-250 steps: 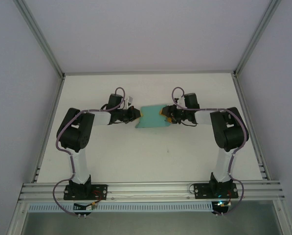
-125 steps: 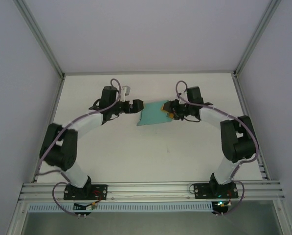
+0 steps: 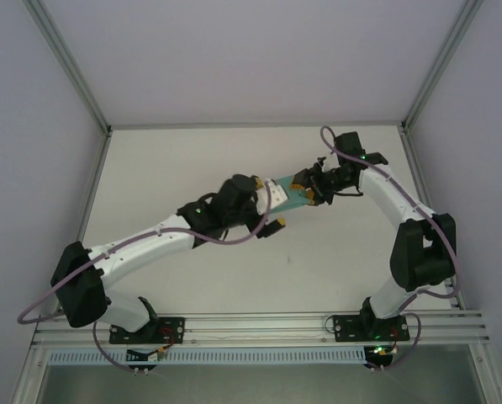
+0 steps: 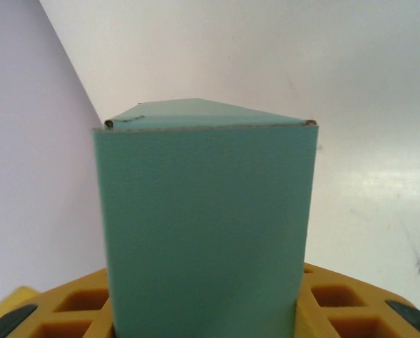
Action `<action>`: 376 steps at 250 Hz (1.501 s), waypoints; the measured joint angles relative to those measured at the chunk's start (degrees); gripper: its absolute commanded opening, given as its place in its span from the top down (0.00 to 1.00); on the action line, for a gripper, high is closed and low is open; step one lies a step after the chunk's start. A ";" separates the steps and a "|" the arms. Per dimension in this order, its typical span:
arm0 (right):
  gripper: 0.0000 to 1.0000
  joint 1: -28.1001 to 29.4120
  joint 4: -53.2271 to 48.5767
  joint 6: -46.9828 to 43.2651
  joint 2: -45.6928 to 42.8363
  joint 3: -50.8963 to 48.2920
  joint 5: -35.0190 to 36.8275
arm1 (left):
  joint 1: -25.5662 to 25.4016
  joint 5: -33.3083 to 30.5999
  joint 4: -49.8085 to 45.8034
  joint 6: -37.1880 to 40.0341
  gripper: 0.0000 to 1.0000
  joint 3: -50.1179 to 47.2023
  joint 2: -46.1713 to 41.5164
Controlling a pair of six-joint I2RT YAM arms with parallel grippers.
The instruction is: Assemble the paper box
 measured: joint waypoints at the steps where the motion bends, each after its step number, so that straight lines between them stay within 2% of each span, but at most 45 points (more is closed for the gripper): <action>1: 0.65 -0.04 -0.11 0.04 -0.04 0.00 -0.11 | -0.13 -0.15 -0.02 0.11 0.00 0.00 0.11; 22: 0.65 -1.53 -3.17 0.83 -0.31 0.20 -2.05 | -2.60 -3.28 -1.51 3.04 0.00 0.02 1.75; 55: 0.65 -4.15 -7.04 1.97 -0.33 0.33 -5.64 | -2.99 -6.95 -3.80 5.73 0.00 0.44 2.67; 108: 0.65 -5.86 -11.04 2.32 -0.46 0.11 -10.14 | -2.99 -13.03 -4.24 8.50 0.11 0.55 3.21; 157: 0.65 -6.01 -14.67 0.61 -0.68 -0.26 -11.13 | -3.02 -14.32 -3.43 10.38 0.28 0.63 4.46; 174: 0.63 -6.03 -15.78 -0.11 -0.68 -0.26 -11.06 | -3.04 -14.10 -3.41 10.93 0.37 0.79 4.46; 221: 0.59 -6.36 -15.61 -0.46 -0.81 -1.11 -11.96 | -3.34 -13.29 -4.09 11.82 0.53 0.96 4.57; 268: 0.43 -6.45 -15.80 -0.83 -1.03 -2.21 -12.24 | -3.61 -12.41 -4.92 12.57 0.61 1.01 4.96; 292: 0.25 -6.21 -16.52 -1.51 -1.99 -2.21 -12.04 | -3.45 -11.93 -4.92 12.46 0.63 1.62 5.18; 300: 0.03 -6.12 -16.63 -1.55 -2.49 -2.19 -11.67 | -3.30 -11.58 -4.98 12.33 0.64 1.88 5.20; 303: 0.00 -6.10 -16.57 -1.90 -2.62 -2.19 -11.54 | -3.26 -11.45 -5.05 12.35 0.64 2.01 5.20; 326: 0.00 -6.08 -17.18 -2.40 -3.74 -1.57 -8.55 | -2.38 -9.90 -5.95 11.78 0.70 3.02 5.20; 343: 0.00 -6.27 -17.33 -3.04 -3.91 -0.46 -4.83 | -1.05 -8.04 -7.89 11.17 0.71 3.96 5.22; 360: 0.00 -6.82 -16.55 -3.48 -4.63 0.15 0.20 | 0.70 -5.60 -10.56 10.56 0.71 5.01 5.35; 376: 0.00 -7.08 -14.99 -4.68 -6.21 0.61 8.26 | 2.23 -2.75 -13.73 10.14 0.71 5.99 5.73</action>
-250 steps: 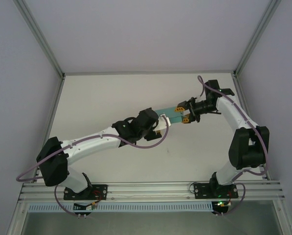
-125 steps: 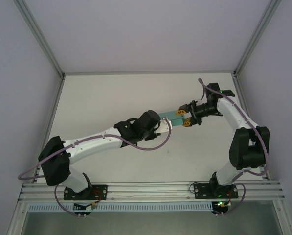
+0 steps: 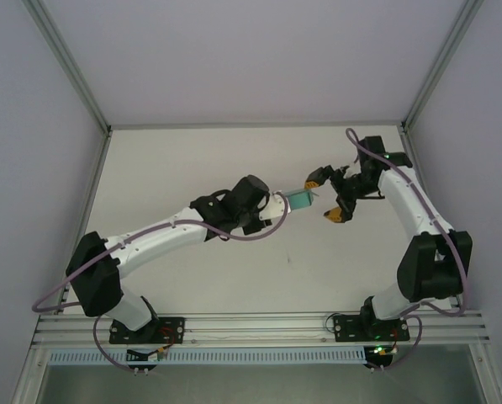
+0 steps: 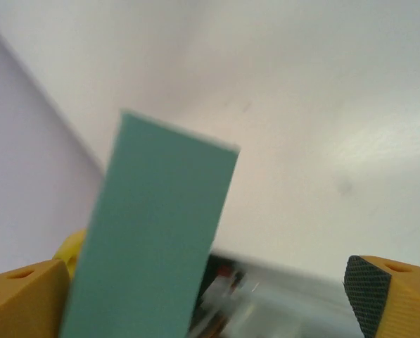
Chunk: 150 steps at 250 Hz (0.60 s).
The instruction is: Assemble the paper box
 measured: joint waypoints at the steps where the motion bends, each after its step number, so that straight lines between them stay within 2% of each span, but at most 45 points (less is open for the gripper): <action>1: 0.00 0.00 0.13 -0.07 -0.11 0.00 0.52 | 0.07 0.13 -0.26 -0.04 0.71 0.07 0.02; 31: 0.00 0.04 5.73 -4.15 -6.12 -1.57 16.48 | 2.60 4.70 -8.00 -0.17 0.66 2.99 2.23; 57: 0.00 0.02 14.47 -9.66 -13.79 -7.72 22.38 | 5.14 10.05 -15.56 0.81 0.66 5.73 5.75; 71: 0.00 -0.15 20.06 -13.79 -17.35 -12.26 21.59 | 6.38 12.46 -18.82 1.53 0.66 6.56 7.69; 96: 0.00 -0.17 26.69 -20.26 -18.88 -17.84 15.32 | 8.20 14.99 -23.21 1.57 0.65 8.11 11.96; 130: 0.11 0.35 29.64 -26.80 -13.62 -18.51 5.22 | 9.18 16.15 -24.55 1.42 0.65 10.60 15.26; 150: 0.15 2.01 29.20 -30.32 -9.51 -16.79 2.45 | 9.49 16.39 -24.59 1.38 0.65 11.39 15.58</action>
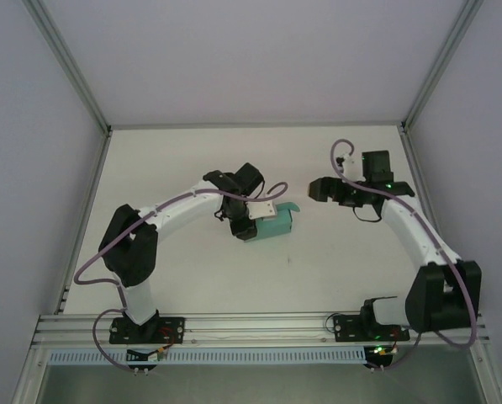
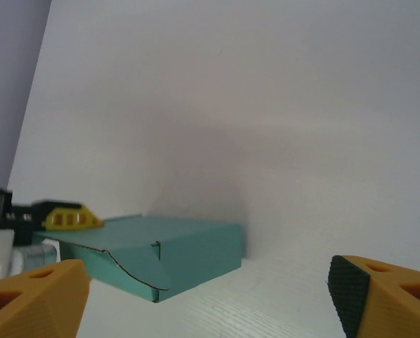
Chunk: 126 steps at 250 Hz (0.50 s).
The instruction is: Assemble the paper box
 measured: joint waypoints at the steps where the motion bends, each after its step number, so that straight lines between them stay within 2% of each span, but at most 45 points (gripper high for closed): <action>1: 0.16 0.11 -0.02 -0.13 0.17 0.09 -0.02 | 0.02 0.02 -0.02 0.00 0.65 0.02 0.02; 35: 0.28 5.01 -1.03 -5.42 4.83 3.17 -0.57 | 0.04 0.70 -0.24 0.17 0.65 0.74 0.94; 59: 0.30 7.61 -2.40 -8.50 6.86 5.25 -0.92 | 0.26 1.22 -0.24 0.17 0.65 1.11 1.53; 88: 0.41 9.20 -3.98 -11.47 7.96 6.40 -0.37 | 0.57 1.62 -0.76 0.17 0.65 1.57 1.86; 126: 0.47 10.08 -6.23 -14.80 8.22 6.45 0.70 | 0.57 1.62 -2.01 0.20 0.65 2.73 2.67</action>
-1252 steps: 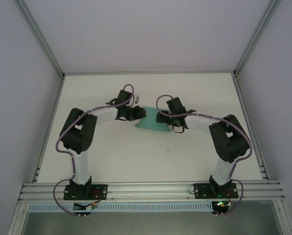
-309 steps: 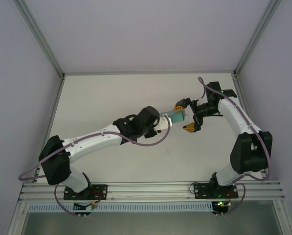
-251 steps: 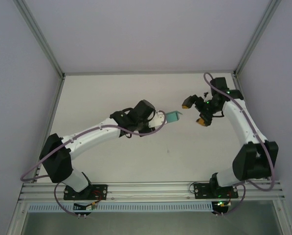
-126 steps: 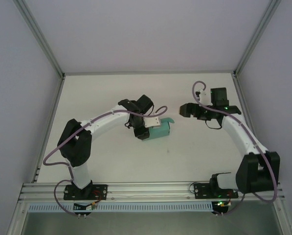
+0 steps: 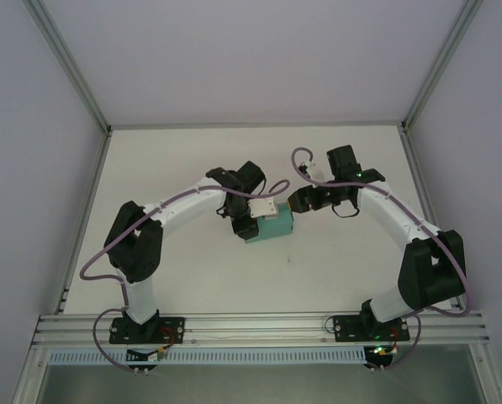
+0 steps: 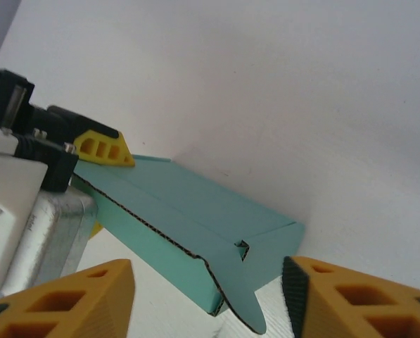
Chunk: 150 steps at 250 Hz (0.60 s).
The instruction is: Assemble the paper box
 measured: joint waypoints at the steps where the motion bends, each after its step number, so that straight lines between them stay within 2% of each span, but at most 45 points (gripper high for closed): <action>1: 0.47 0.02 -0.07 -0.09 0.00 0.00 0.11 | 0.02 0.00 -0.07 -0.02 0.65 0.04 0.02; 31: 0.59 0.50 -0.09 -1.44 0.00 0.00 1.01 | 0.02 0.00 -1.16 0.00 0.65 0.46 0.26; 77: 0.60 1.53 -0.57 -3.63 0.00 0.17 1.66 | 0.02 0.00 -2.75 0.09 0.65 1.86 1.14; 125: 0.72 2.12 -1.79 -5.16 1.03 0.63 2.71 | 0.02 0.00 -4.13 0.66 0.65 2.29 1.25; 150: 0.74 2.40 -2.01 -5.46 1.70 0.74 3.17 | 0.02 0.00 -4.44 0.92 0.65 2.60 1.44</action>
